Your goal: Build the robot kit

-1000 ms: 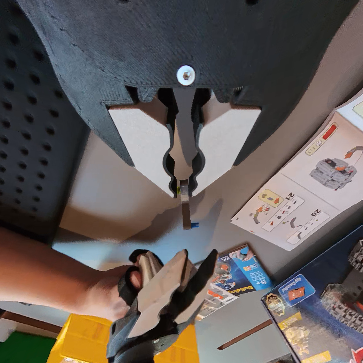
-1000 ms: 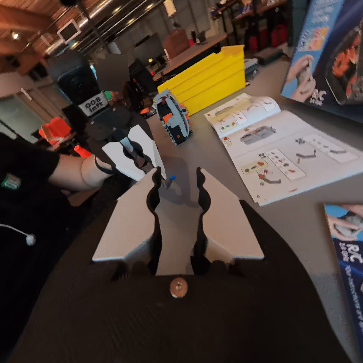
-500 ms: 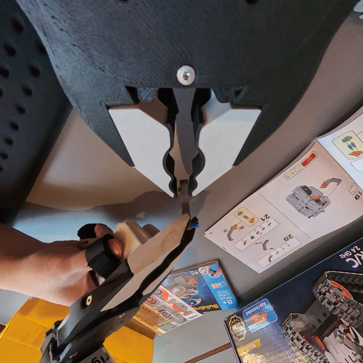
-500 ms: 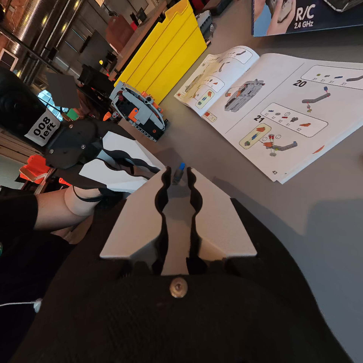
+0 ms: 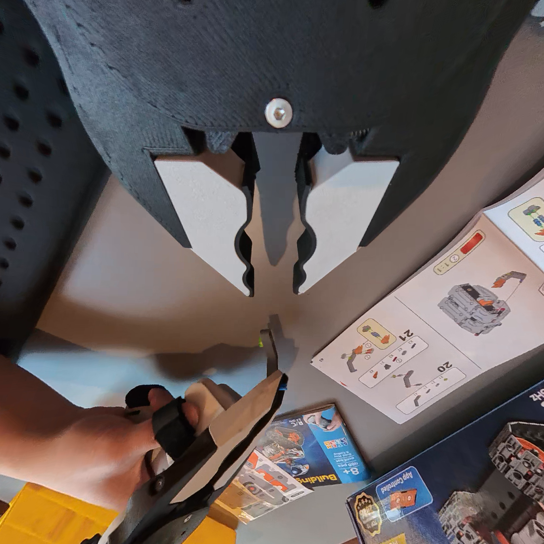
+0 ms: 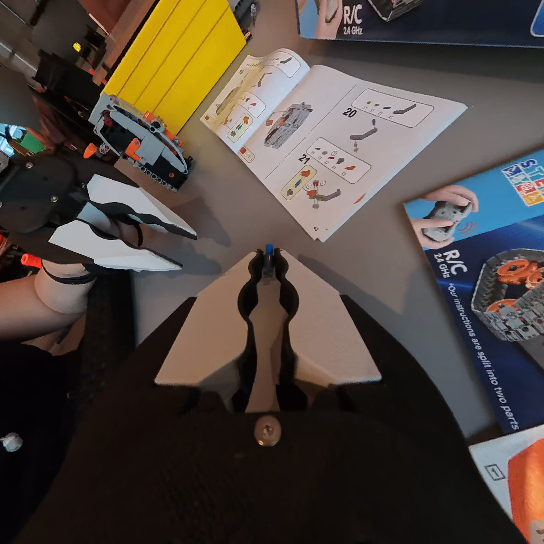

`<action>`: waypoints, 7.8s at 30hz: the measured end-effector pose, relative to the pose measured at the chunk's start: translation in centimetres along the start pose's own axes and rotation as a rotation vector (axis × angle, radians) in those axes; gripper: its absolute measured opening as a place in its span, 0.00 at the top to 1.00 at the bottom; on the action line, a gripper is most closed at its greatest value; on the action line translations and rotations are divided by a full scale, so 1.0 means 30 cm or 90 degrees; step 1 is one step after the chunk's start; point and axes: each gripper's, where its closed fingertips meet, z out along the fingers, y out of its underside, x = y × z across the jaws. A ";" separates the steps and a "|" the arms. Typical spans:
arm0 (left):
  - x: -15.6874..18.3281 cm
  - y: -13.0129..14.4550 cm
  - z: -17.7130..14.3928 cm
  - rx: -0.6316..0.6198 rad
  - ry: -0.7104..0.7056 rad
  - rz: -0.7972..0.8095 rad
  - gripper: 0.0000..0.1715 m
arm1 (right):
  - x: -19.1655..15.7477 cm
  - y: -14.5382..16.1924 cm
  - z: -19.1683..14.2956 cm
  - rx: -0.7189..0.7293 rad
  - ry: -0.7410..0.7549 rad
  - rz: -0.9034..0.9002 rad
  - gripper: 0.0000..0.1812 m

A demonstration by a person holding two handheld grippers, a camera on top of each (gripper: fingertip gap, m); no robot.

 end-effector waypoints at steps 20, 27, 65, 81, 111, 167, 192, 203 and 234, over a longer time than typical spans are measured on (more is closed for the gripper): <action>0.002 0.032 0.012 -0.032 0.011 -0.002 0.92 | 0.038 0.034 0.034 -0.029 0.079 0.009 0.96; 0.005 0.036 0.013 -0.037 0.014 0.001 0.92 | 0.052 0.041 0.013 -0.051 0.104 -0.036 0.92; -0.042 -0.311 -0.457 0.340 -0.119 0.068 0.73 | -0.001 -0.246 -0.211 0.299 0.233 -0.340 0.61; -0.757 0.006 -1.266 0.166 -0.405 0.043 0.78 | 0.151 -0.209 -0.262 0.148 0.529 -0.449 0.84; -1.305 0.510 -0.643 -0.433 -0.116 -0.111 0.75 | -0.026 -0.389 0.144 0.217 0.445 -0.418 0.74; -1.354 0.625 -0.796 -0.562 -0.318 -0.434 0.59 | -0.092 -0.328 0.255 0.131 0.379 -0.465 0.74; -1.153 0.518 -0.868 -0.497 -0.162 -0.441 0.57 | -0.200 -0.342 0.294 0.103 0.357 -0.533 0.71; -1.052 0.622 -1.039 -0.332 -0.297 -0.372 0.36 | -0.212 -0.339 0.293 0.097 0.319 -0.494 0.69; -1.041 0.450 -0.976 -0.242 -0.280 -0.431 0.62 | -0.156 -0.275 0.306 0.102 0.257 -0.386 0.69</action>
